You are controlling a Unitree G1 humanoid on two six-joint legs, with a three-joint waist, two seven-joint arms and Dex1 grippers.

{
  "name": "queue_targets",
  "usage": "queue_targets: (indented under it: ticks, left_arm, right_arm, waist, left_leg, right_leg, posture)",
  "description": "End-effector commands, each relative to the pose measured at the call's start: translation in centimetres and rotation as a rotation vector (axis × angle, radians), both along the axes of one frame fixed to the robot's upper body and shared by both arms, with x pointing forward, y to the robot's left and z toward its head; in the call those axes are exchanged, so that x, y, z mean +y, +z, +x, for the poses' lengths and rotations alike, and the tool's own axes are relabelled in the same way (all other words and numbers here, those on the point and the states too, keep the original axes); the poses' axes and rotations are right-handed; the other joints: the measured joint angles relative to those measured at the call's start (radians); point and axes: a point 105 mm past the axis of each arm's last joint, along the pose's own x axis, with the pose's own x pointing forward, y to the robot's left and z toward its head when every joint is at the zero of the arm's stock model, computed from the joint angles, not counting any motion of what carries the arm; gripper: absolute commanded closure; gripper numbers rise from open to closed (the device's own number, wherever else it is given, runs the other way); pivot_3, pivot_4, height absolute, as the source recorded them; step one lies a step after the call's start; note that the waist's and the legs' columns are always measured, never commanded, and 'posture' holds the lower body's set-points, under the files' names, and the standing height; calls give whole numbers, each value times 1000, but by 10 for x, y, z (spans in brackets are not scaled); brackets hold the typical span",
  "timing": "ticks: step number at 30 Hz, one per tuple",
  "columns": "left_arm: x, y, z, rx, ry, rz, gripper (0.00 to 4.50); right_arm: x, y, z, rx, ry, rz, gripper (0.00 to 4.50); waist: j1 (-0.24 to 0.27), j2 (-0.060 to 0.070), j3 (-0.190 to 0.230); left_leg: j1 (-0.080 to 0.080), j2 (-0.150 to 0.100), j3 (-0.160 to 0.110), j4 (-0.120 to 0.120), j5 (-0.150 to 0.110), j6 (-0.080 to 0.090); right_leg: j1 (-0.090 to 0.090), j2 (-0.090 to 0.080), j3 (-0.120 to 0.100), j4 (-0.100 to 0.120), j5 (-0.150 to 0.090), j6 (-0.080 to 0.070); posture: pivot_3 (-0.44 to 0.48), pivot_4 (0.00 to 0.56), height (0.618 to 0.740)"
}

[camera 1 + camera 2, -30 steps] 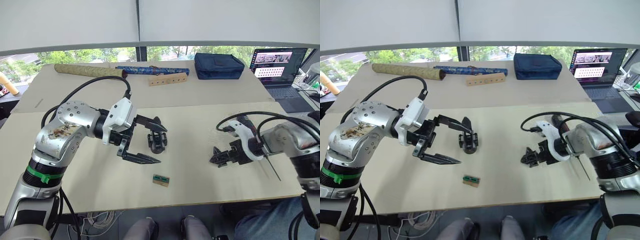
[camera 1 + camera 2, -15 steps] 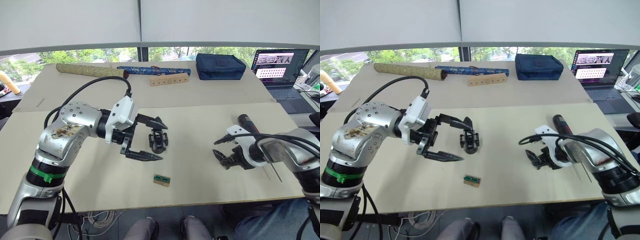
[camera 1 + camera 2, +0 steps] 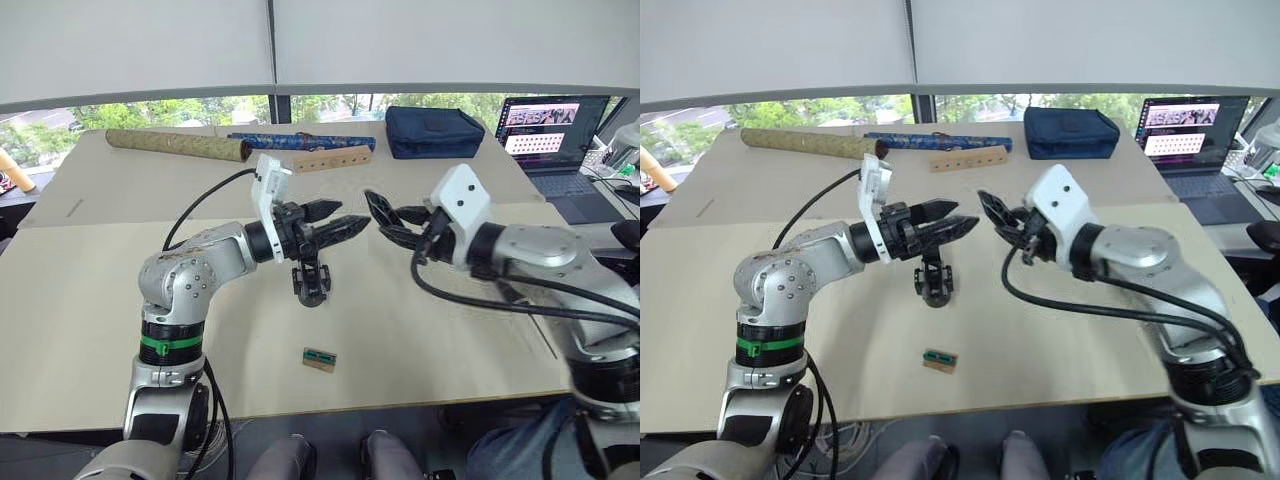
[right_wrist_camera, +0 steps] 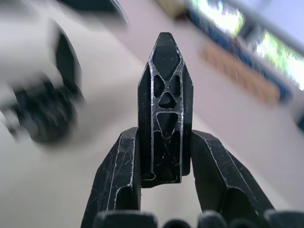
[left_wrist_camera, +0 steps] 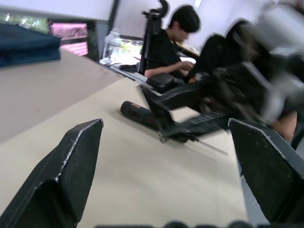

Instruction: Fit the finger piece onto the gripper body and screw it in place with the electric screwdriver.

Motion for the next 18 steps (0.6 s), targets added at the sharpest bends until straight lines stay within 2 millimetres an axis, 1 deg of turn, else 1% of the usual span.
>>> queue_targets:
  ticks: [1, 4, 6, 8, 9, 10, 11, 12, 15, 18]
  left_arm:
    - [2, 26, 10, 39, 69, -131, 0]
    - [-2, 34, 11, 66, 50, -189, 0]
    - [-3, 32, 8, 52, 41, -166, 0]
    - [-3, 28, 6, 49, 33, -153, 546]
    - [-3, 27, 5, 51, 28, -154, 999]
    - [-2, 28, 4, 52, 22, -156, 1328]
    - [-3, 28, 3, 53, 18, -155, 1765]
    - [-3, 30, 3, 54, 15, -161, 1837]
    - [-6, 34, 3, 49, 0, -178, 1837]
    - [-10, 33, 3, 39, 0, -170, 1837]
  right_arm:
    - [7, 28, -8, -184, -6, 91, 3398]
    - [14, 26, -13, -215, -13, 139, 3398]
    - [16, 23, -14, -216, -25, 163, 3398]
    - [16, 21, -16, -214, -32, 176, 3398]
    - [17, 20, -16, -210, -31, 182, 3398]
    - [19, 20, -18, -211, -23, 184, 3398]
    - [21, 20, -19, -213, -12, 184, 3398]
    - [23, 20, -21, -210, -3, 185, 3398]
    - [25, 18, -22, -198, 8, 187, 3398]
    - [26, 16, -23, -188, 10, 193, 3398]
  waist:
    - [7, 0, 0]
    - [11, 0, 0]
    - [10, 0, 0]
    - [5, 0, 0]
    - [4, 0, 0]
    - [3, 0, 0]
    - [2, 0, 0]
    - [1, 0, 0]
    - [1, 0, 0]
    - [1, 0, 0]
  left_leg:
    - [0, -1, -1, 1, 0, 0]
    - [0, -1, -1, 3, 0, 0]
    - [0, -2, -1, 3, 0, 0]
    - [0, -2, 0, 3, 0, 0]
    - [0, -1, 0, 3, 0, 0]
    - [0, -1, 0, 3, 0, 0]
    - [0, -1, 0, 3, 0, 0]
    - [0, -1, 0, 3, 0, 0]
    - [1, -1, 0, 3, 0, -1]
    - [1, 0, 0, 3, 0, -1]
  right_leg:
    - [1, 0, -1, 0, 0, 0]
    - [3, 6, 0, -2, 0, 0]
    - [3, 6, 1, -2, 0, 0]
    - [2, 7, 1, -1, 0, 0]
    - [1, 7, 1, 0, 0, 0]
    - [1, 7, 1, 1, 0, 0]
    - [1, 8, 1, 1, 0, 0]
    - [1, 8, 1, 1, 0, 0]
    - [0, 8, 2, 5, 0, 0]
    - [0, 8, 2, 5, 0, 0]
  posture:
    - [0, 150, 740]
    - [0, 150, 740]
    - [0, 150, 740]
    - [0, 150, 740]
    - [0, 150, 740]
    - [0, 150, 740]
    - [0, 150, 740]
    - [0, 150, 740]
    - [0, 150, 740]
    - [0, 150, 740]
